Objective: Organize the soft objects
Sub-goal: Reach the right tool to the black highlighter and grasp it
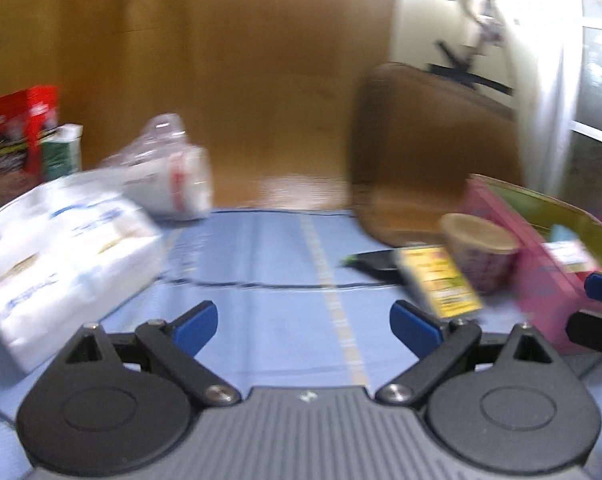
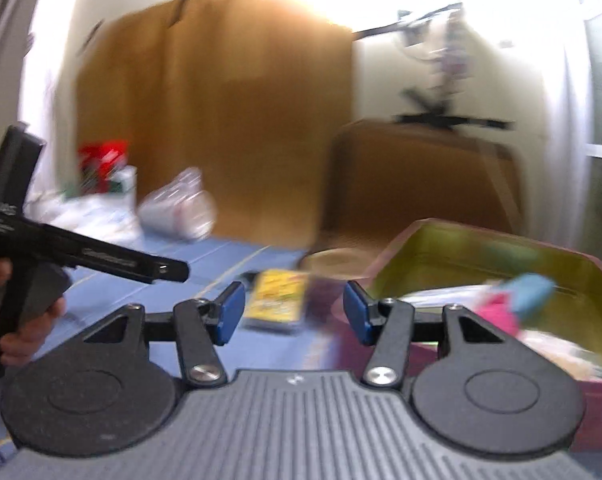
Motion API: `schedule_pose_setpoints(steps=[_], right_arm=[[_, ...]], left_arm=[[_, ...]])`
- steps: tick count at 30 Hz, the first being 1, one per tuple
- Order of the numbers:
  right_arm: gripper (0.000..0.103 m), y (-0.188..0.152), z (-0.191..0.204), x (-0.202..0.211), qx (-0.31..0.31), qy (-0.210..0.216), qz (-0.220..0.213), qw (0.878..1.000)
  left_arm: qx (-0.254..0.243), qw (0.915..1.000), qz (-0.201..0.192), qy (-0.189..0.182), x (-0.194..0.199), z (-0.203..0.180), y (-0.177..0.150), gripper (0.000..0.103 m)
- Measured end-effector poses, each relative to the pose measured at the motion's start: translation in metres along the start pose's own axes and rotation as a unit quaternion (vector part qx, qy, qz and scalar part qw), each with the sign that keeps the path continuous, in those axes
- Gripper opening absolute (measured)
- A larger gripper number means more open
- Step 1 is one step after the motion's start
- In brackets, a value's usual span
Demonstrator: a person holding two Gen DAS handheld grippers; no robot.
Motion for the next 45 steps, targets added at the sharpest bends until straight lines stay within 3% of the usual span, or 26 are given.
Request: schedule_pose_setpoints(steps=[2, 5, 14, 18, 23, 27, 34, 39, 45], right_arm=[[0.056, 0.001, 0.016, -0.024, 0.012, 0.006, 0.019, 1.0], [0.056, 0.0, 0.028, -0.063, 0.025, -0.003, 0.05, 0.998], [0.056, 0.013, 0.036, -0.141, 0.043, -0.043, 0.093, 0.994], [0.057, 0.025, 0.026, -0.187, 0.043, -0.056, 0.145, 0.987], [0.058, 0.014, 0.019, -0.226, 0.047, -0.052, 0.251, 0.966], [0.056, 0.014, 0.02, -0.224, 0.034, -0.047, 0.264, 0.963], [0.056, 0.014, 0.022, -0.219, 0.033, -0.051, 0.25, 0.966], [0.047, 0.012, 0.016, -0.216, -0.033, -0.007, 0.266, 0.963], [0.047, 0.005, 0.024, -0.192, -0.024, 0.018, 0.256, 0.966]], left_arm=[[0.029, 0.9996, 0.007, 0.003, -0.006, 0.013, -0.006, 0.09], [0.068, 0.9977, 0.0, -0.002, -0.004, 0.027, -0.007, 0.09], [0.092, 0.9958, -0.008, -0.001, -0.002, 0.037, -0.01, 0.09], [0.082, 0.9965, -0.014, 0.012, 0.001, 0.04, -0.01, 0.091], [0.078, 0.9961, -0.015, 0.039, 0.002, 0.045, -0.01, 0.091], [0.088, 0.9951, -0.006, 0.044, 0.0, 0.052, -0.011, 0.091], [0.096, 0.9943, 0.0, 0.046, 0.0, 0.054, -0.013, 0.093], [0.102, 0.9936, 0.006, 0.048, -0.002, 0.057, -0.014, 0.093], [0.104, 0.9932, 0.009, 0.051, -0.003, 0.057, -0.014, 0.094]])
Point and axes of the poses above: each gripper's, at about its wrist camera, not at the fingertips, and x roughly against the way its jaws point, z to its left, y to its top, the point moved 7 cm from there along -x, roughly the way its jaws point, and after that the axes turned 6 degrees about -x, right-handed, at the moved point
